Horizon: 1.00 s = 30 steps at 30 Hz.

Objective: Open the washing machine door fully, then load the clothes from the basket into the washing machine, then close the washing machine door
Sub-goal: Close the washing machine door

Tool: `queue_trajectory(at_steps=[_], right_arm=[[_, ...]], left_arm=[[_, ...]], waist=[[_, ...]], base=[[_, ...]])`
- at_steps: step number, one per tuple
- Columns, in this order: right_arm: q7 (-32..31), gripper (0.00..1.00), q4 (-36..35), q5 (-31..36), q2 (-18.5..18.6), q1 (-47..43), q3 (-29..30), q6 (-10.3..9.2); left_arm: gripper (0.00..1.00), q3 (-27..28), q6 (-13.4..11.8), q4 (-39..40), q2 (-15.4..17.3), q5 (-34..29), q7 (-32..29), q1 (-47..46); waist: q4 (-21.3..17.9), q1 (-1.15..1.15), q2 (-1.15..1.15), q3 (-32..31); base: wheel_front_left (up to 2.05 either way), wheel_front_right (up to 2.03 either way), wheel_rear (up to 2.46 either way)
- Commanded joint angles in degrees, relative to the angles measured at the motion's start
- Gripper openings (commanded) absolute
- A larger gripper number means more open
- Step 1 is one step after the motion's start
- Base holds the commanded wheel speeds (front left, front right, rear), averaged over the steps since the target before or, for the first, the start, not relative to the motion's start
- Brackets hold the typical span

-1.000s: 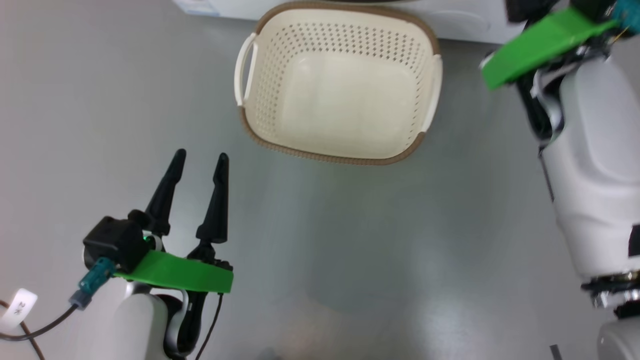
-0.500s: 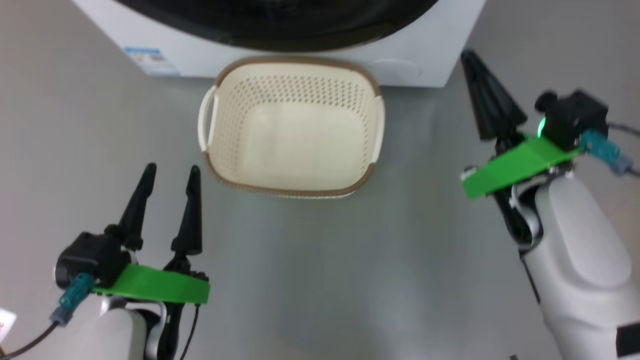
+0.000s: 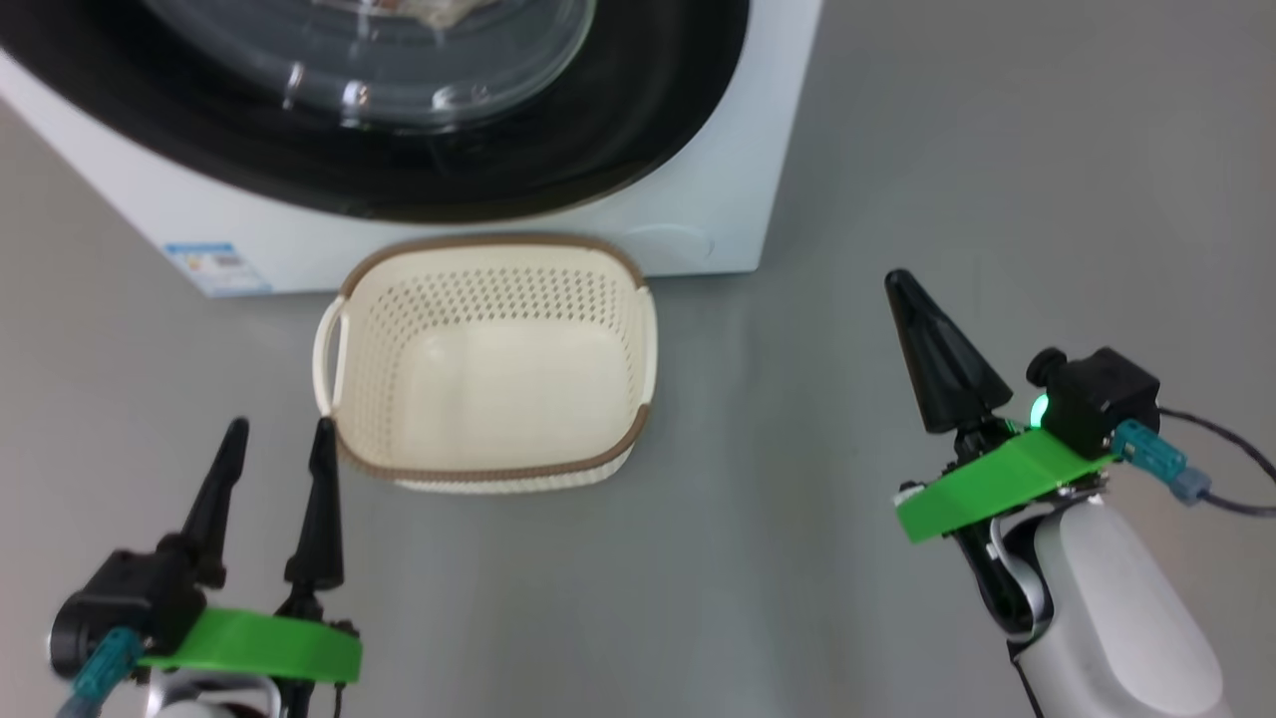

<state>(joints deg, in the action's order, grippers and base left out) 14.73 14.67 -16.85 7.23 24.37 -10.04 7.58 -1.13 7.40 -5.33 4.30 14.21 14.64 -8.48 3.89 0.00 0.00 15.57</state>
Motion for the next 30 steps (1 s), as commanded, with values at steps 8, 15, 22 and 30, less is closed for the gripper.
queue_trajectory(at_steps=[8, 15, 22, 30], right_arm=[[0.3, 0.62, -2.7, 1.1, -1.7, -5.7, -0.1, -0.09], [0.3, 1.0, -4.6, 2.8, -2.6, -10.8, 2.7, -0.09], [0.3, 1.0, -5.9, 4.5, -3.3, -15.5, 5.5, -0.09], [0.3, 1.0, -6.8, 6.9, -3.8, -18.0, 6.1, -0.09]], left_arm=[[1.0, 4.6, 0.0, 1.9, 0.7, -1.3, 0.4, 3.4], [1.0, 6.5, -0.2, 1.5, 0.2, -2.3, 0.4, 5.2], [1.0, 7.9, -0.2, 1.5, -0.3, -2.8, 0.4, 7.1], [1.0, 8.3, -0.9, 0.9, -0.6, -4.3, 0.4, 9.2]], waist=[[-5.6, 0.0, 0.0, -7.0], [-6.7, 0.0, 0.0, -9.6], [-7.6, 0.0, 0.0, -11.3], [-7.6, 0.0, 0.0, -12.5]], base=[[0.0, 0.0, 0.0], [0.0, 0.0, 0.0], [0.0, 0.0, 0.0], [0.0, 0.0, 0.0]])
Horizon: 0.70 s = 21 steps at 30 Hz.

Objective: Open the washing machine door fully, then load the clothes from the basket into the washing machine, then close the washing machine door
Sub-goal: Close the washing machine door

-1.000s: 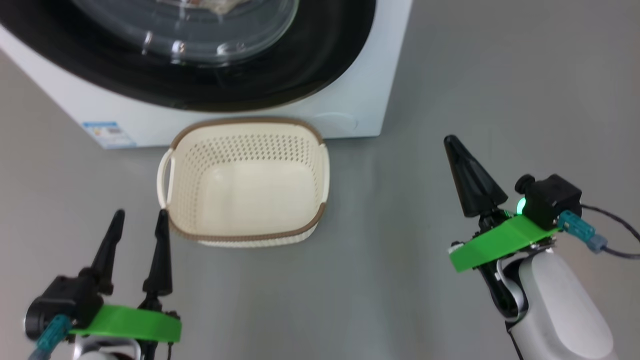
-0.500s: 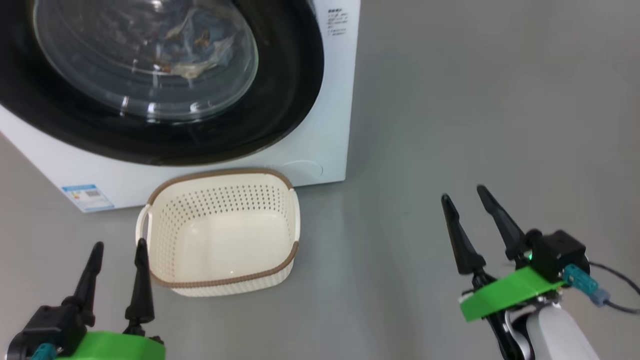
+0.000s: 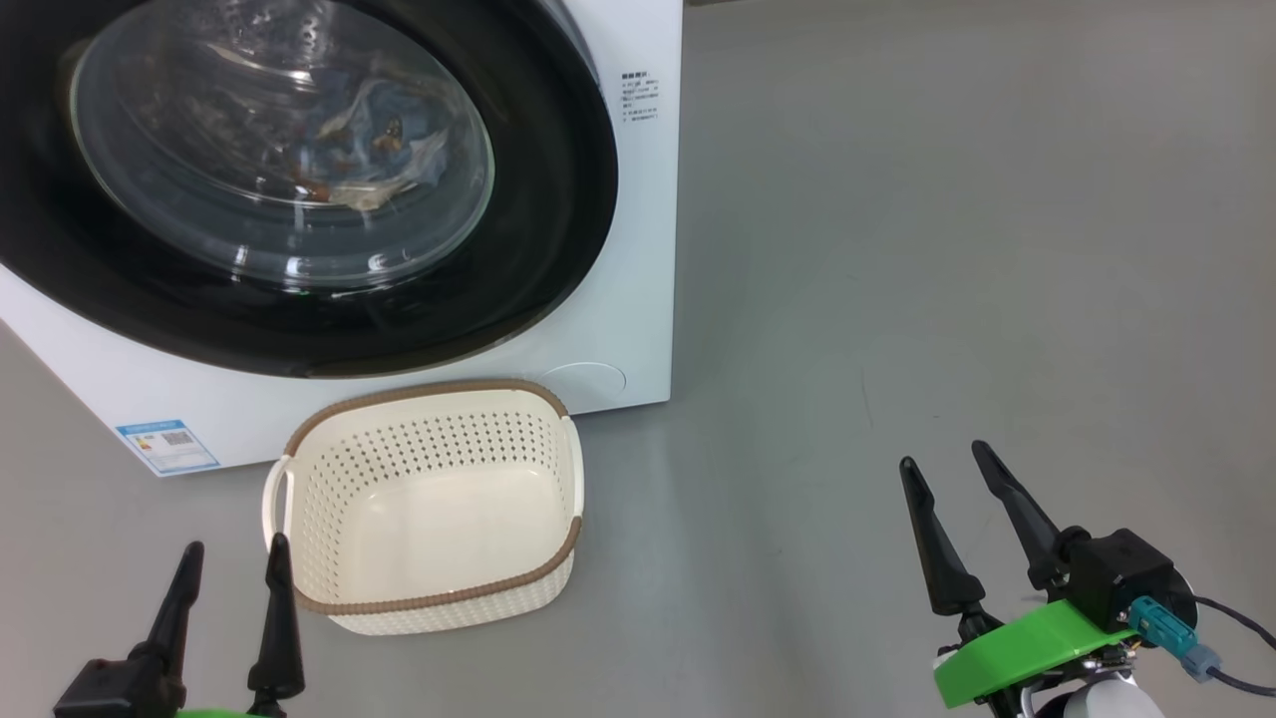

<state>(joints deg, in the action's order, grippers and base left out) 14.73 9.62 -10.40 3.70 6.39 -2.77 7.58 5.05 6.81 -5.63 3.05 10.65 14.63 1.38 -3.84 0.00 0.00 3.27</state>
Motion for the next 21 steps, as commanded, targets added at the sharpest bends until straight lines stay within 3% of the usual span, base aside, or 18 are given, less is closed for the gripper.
queue_trajectory(at_steps=[1, 21], right_arm=[[0.3, 1.0, -1.8, 0.6, -0.3, -0.2, -1.1, -0.09], [0.3, 1.0, -1.8, 1.2, -0.7, -0.4, -1.1, -0.09]], left_arm=[[1.0, 2.2, -0.4, 1.0, 0.6, -0.9, 0.4, -0.4], [1.0, 2.3, -0.9, 1.8, 0.3, -1.6, 0.4, 0.5]], waist=[[0.1, 0.0, 0.0, -0.2], [1.4, 0.0, 0.0, -0.2]], base=[[0.0, 0.0, 0.0], [0.0, 0.0, 0.0]])
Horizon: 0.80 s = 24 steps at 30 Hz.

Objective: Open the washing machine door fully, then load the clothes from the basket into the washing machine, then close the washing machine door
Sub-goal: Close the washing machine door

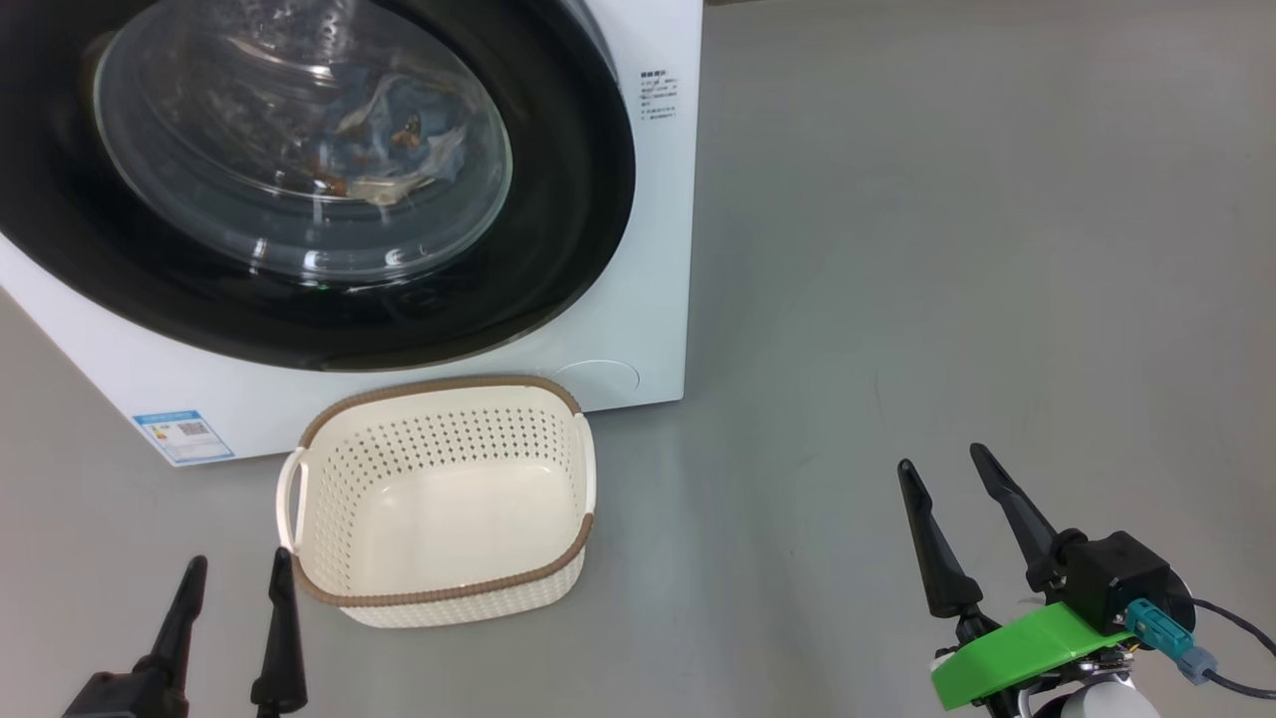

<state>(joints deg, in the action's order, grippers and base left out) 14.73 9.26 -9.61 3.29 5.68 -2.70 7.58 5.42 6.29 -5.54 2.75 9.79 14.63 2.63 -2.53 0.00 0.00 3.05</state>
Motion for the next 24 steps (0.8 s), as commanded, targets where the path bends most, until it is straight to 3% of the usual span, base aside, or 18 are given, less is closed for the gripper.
queue_trajectory(at_steps=[1, 24], right_arm=[[0.3, 1.0, -1.4, 0.4, -0.3, 0.4, -1.2, -0.09], [0.3, 1.0, -1.1, 0.6, -0.3, 1.5, -2.1, -0.09]], left_arm=[[1.0, 1.8, -0.4, 1.7, 0.5, -0.8, 0.4, -0.8], [1.0, 1.8, -0.8, 1.8, 0.3, -0.4, 0.4, -1.6]], waist=[[0.2, 0.0, 0.0, 0.1], [2.2, 0.0, 0.0, 1.6]], base=[[0.0, 0.0, 0.0], [0.0, 0.0, 0.0]])
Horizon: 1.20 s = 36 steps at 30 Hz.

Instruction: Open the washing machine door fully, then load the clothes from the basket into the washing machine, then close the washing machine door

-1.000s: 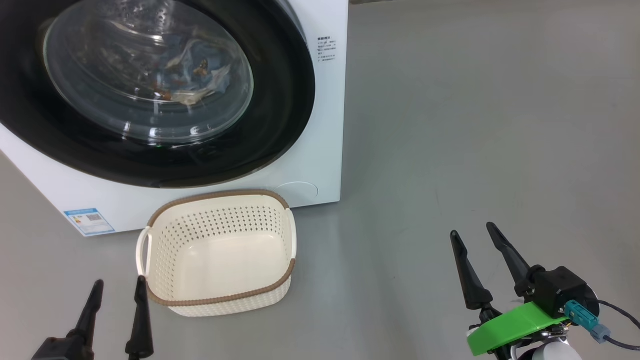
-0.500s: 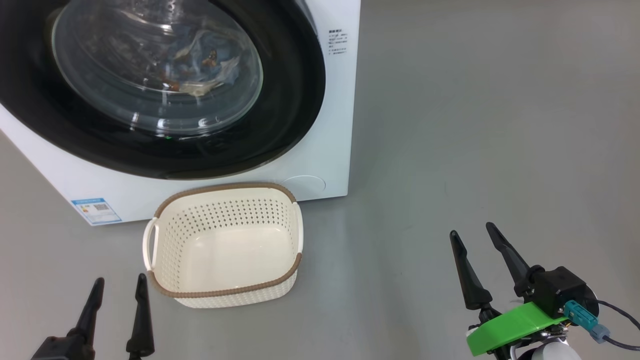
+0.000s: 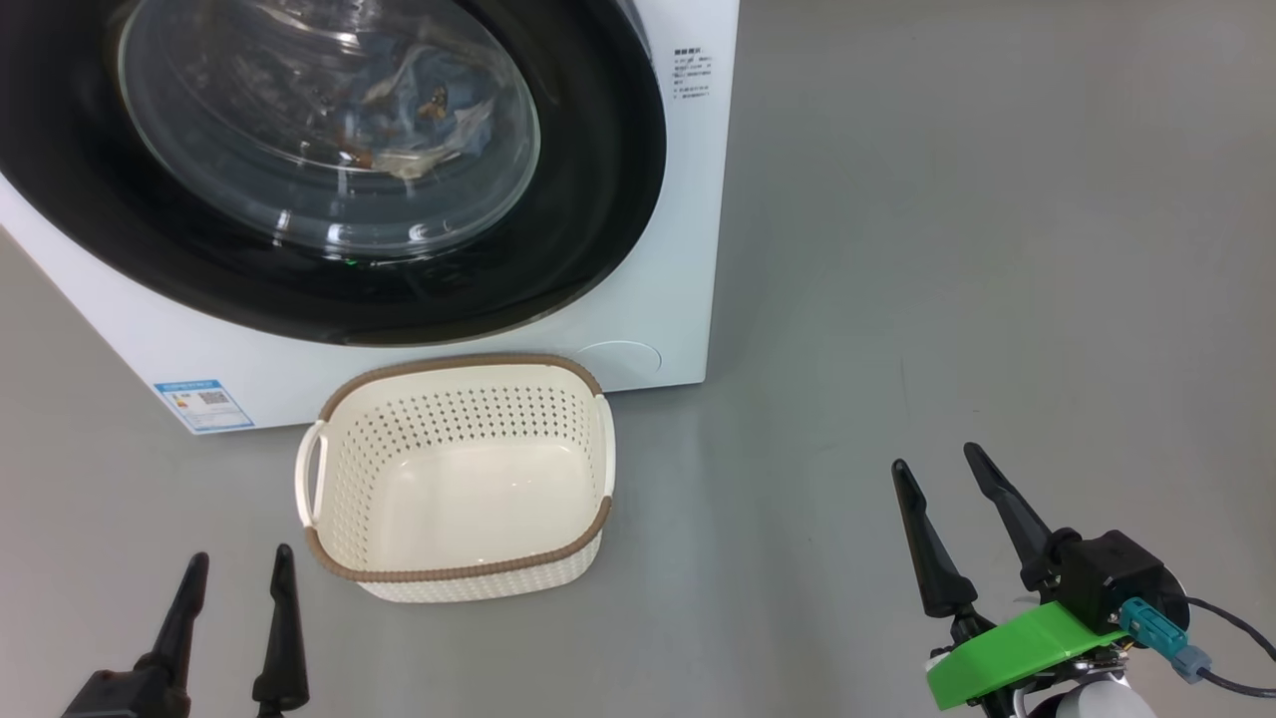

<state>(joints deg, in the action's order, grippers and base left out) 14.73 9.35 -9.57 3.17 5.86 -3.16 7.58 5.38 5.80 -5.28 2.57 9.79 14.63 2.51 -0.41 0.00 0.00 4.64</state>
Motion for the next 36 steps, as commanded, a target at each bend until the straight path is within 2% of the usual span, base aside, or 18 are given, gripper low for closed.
queue_trajectory(at_steps=[1, 36], right_arm=[[0.3, 1.0, -1.2, 0.6, -0.2, 1.3, -1.6, -0.09], [0.3, 1.0, -0.7, 0.1, -0.1, 0.7, -1.7, -0.09]], left_arm=[[1.0, 1.9, -0.3, 1.6, 0.5, -0.4, 0.4, -1.5], [1.0, 2.0, 0.2, 1.4, 0.4, -0.4, 0.4, -1.0]], waist=[[0.1, 0.0, 0.0, 0.0], [0.9, 0.0, 0.0, -1.7]], base=[[0.0, 0.0, 0.0], [0.0, 0.0, 0.0]])
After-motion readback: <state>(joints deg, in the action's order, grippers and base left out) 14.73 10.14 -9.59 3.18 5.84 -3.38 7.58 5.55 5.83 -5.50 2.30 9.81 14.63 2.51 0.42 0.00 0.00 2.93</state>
